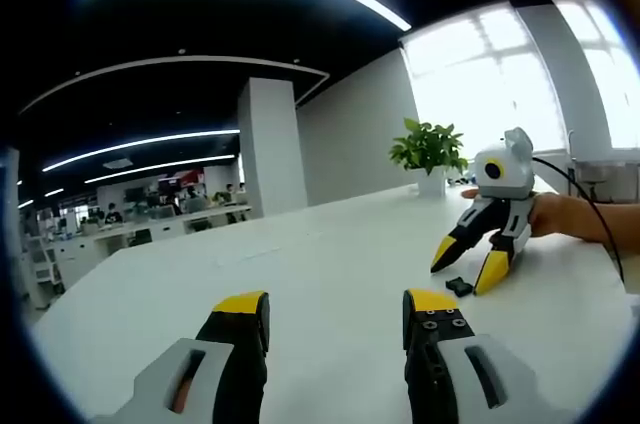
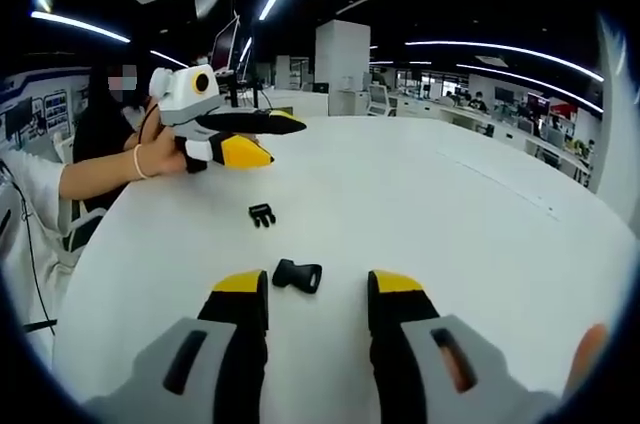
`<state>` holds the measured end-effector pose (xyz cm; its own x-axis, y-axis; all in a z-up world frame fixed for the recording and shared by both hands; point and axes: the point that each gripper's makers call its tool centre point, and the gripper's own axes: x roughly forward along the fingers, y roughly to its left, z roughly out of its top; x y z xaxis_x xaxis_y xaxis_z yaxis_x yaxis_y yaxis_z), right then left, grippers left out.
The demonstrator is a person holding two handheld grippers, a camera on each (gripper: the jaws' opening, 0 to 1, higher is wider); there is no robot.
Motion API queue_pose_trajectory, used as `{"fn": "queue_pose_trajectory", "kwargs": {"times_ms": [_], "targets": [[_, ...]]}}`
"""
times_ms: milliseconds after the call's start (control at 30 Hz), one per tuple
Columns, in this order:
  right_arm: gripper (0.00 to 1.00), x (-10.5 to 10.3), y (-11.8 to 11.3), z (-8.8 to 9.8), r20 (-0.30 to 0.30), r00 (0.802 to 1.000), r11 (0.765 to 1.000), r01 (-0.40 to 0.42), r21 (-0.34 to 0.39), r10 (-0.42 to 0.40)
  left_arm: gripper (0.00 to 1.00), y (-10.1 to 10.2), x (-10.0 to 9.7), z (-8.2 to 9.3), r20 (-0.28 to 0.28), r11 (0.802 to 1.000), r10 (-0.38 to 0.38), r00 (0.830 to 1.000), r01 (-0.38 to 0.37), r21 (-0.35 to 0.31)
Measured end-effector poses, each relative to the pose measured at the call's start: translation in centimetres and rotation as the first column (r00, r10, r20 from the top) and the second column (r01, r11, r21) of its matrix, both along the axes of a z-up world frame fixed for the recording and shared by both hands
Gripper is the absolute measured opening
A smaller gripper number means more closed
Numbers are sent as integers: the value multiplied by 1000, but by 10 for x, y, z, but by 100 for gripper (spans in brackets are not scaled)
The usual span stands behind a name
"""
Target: Snap the two parts of the plastic buckle together until the buckle closes and remains connected.
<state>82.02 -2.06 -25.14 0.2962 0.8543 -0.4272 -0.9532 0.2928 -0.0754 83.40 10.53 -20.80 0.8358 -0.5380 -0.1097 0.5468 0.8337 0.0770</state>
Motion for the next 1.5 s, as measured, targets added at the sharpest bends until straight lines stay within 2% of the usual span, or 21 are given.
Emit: {"fn": "queue_pose_trajectory", "kwargs": {"times_ms": [167,300,900,1000,1067,1100,1133,1200,1267,1300,1500], "targets": [[36,-2,2,-1,-9,1000,1000,-1,7,1,54,0,0,-1,0,1000,1,1000,-1,6],[19,-10,5,-1,-9,1000,1000,-22,4,22,54,0,-1,-1,0,1000,1,1000,-1,8],[18,3,-5,5,-16,998,998,66,16,-66,54,-1,-3,0,2,1000,1,1000,-1,7],[18,11,-18,5,-22,980,980,196,-19,-196,54,0,-2,0,2,1000,1,1000,-1,6],[18,18,-30,8,0,954,953,301,-31,-301,54,-1,0,-1,1,1000,1,1000,-1,14],[18,22,-38,9,6,932,931,363,-35,-363,54,-2,0,-3,0,1000,1,1000,-1,23],[18,21,-42,10,22,922,921,387,-54,-386,54,-2,1,-3,-1,1000,1,1000,-1,30],[18,19,-41,18,47,915,915,403,-26,-401,54,-3,0,-4,-1,999,0,1000,0,39],[17,19,-41,22,18,912,912,410,-1,-410,54,-3,-1,-5,0,999,-1,1000,1,47],[17,18,-42,22,-1,905,905,426,0,-426,54,-3,-1,-5,1,999,-2,1000,2,49],[17,14,-51,22,-9,877,877,480,-13,-480,54,-3,-3,-5,2,999,-3,1000,3,49]]}}
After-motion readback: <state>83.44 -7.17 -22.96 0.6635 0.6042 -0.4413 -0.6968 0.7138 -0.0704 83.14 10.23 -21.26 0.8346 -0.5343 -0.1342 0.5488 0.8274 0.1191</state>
